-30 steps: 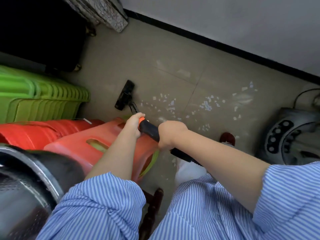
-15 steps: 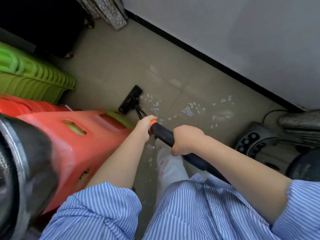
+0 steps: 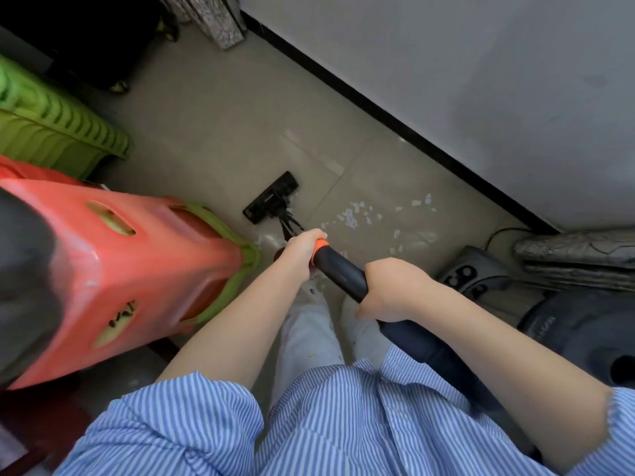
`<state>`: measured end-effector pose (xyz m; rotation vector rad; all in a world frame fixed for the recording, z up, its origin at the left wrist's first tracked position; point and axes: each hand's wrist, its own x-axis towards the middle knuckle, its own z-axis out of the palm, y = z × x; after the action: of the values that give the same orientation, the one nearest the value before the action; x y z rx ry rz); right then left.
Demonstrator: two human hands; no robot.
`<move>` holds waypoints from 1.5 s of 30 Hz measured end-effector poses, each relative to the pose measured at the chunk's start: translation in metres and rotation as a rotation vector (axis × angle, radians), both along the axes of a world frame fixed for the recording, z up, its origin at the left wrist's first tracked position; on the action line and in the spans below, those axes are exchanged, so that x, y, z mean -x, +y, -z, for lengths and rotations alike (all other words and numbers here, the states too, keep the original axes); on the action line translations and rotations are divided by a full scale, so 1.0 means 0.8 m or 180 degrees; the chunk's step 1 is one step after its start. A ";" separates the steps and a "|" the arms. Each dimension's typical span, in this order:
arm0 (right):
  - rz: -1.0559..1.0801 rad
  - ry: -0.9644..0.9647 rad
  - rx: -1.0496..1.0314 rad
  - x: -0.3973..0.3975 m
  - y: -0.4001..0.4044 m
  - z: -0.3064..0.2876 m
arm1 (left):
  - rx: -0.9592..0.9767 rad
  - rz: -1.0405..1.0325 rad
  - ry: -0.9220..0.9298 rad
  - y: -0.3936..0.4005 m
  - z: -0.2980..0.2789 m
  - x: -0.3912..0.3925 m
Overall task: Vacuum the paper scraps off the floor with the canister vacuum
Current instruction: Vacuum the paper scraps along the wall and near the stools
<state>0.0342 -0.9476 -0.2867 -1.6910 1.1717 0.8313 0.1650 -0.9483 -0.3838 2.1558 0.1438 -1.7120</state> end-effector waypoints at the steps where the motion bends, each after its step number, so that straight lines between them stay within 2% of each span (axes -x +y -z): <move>1: 0.0013 0.0003 -0.0013 0.004 0.003 -0.001 | 0.0012 0.0017 0.0000 0.003 -0.002 0.005; 9: 0.0289 0.0033 -0.0059 0.029 0.049 -0.012 | -0.0055 0.0229 0.0116 0.035 -0.026 0.030; 15: 0.0633 0.0053 -0.0043 0.005 0.091 -0.015 | -0.0053 0.0587 0.0086 0.064 -0.032 0.016; 20: 0.0675 0.0133 0.0114 -0.003 0.129 -0.021 | 0.0013 0.0772 0.0162 0.092 -0.038 0.012; 29: 0.0661 0.0085 0.0236 -0.011 0.159 -0.061 | 0.0053 0.0715 0.0098 0.116 -0.061 0.003; 33: 0.0559 -0.0012 0.0310 -0.033 0.157 -0.048 | 0.0266 0.0730 0.0045 0.111 -0.065 -0.018; 38: 0.0566 -0.0140 0.0324 -0.060 0.158 -0.020 | 0.0136 0.0618 -0.0205 0.111 -0.045 -0.047; 45: 0.0436 -0.0083 0.0241 -0.070 0.161 0.005 | -0.0116 0.0535 -0.0132 0.122 -0.026 -0.057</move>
<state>0.0904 -0.8189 -0.2906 -1.6566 1.2998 0.6863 0.2104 -0.8504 -0.3633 2.2853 -0.0181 -1.7657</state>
